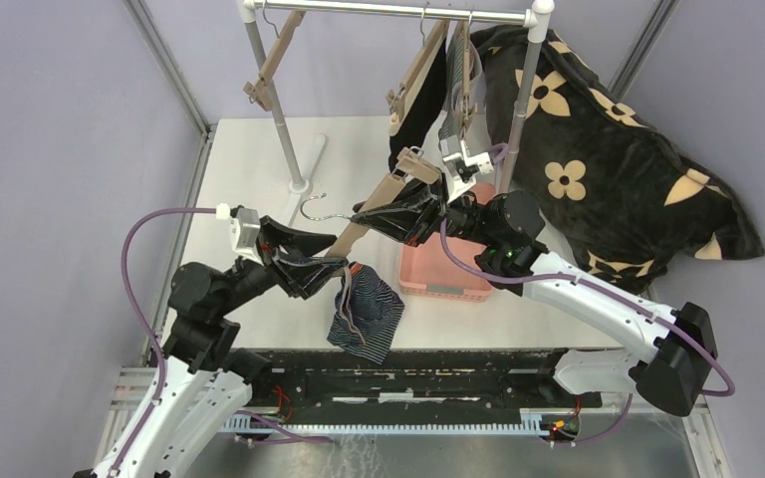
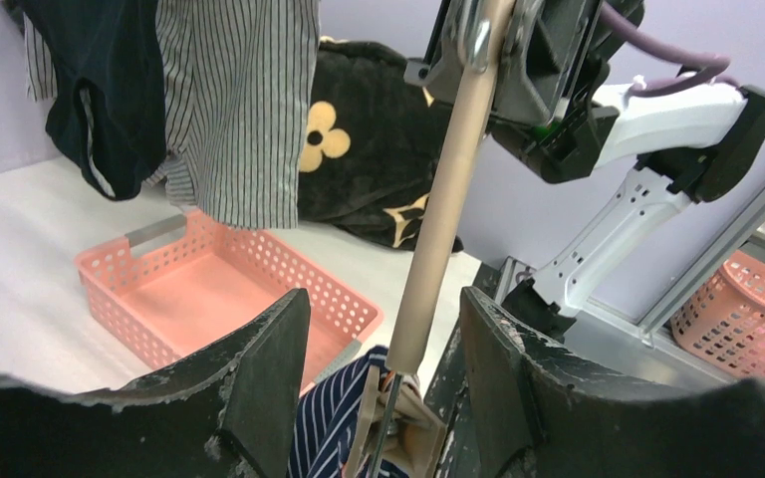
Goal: Remove the underwear clipped to the hanger
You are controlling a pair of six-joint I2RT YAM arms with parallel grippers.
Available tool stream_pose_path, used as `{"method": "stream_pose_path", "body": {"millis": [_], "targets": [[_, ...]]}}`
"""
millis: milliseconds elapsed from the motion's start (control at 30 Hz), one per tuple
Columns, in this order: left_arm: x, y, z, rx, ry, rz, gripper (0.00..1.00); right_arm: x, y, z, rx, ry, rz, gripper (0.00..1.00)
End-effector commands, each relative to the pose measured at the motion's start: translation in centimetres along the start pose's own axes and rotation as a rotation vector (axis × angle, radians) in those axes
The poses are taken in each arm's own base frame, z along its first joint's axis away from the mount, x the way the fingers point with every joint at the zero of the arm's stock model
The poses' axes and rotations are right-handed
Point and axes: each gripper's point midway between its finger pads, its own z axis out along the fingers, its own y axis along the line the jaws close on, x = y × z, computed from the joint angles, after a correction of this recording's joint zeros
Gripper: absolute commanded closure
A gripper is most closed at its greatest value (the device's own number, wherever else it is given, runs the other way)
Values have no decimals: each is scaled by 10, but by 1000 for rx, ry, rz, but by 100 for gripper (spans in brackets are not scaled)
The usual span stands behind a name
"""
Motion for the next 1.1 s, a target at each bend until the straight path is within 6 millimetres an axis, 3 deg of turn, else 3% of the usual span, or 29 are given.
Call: {"method": "stream_pose_path", "body": {"millis": [0, 267, 767, 867, 933, 1000, 1067], "targets": [[9, -2, -6, 9, 39, 47, 36, -35, 16, 2, -30, -82, -70, 99], [13, -13, -15, 40, 54, 42, 37, -34, 13, 1, -2, -65, -87, 99], [22, 4, -15, -38, 75, 48, 43, -53, 2, 11, 33, -146, -120, 99], [23, 5, -15, -35, 81, 55, 54, -54, 1, 14, 33, -151, -117, 99], [24, 4, -15, -28, 90, 65, 68, -55, 0, 14, 35, -153, -121, 99], [23, 6, -15, -38, 96, 75, 89, -56, -2, 14, 42, -154, -130, 99], [18, 11, -15, -74, 84, 90, 97, -55, -5, 16, 54, -153, -138, 99]]}}
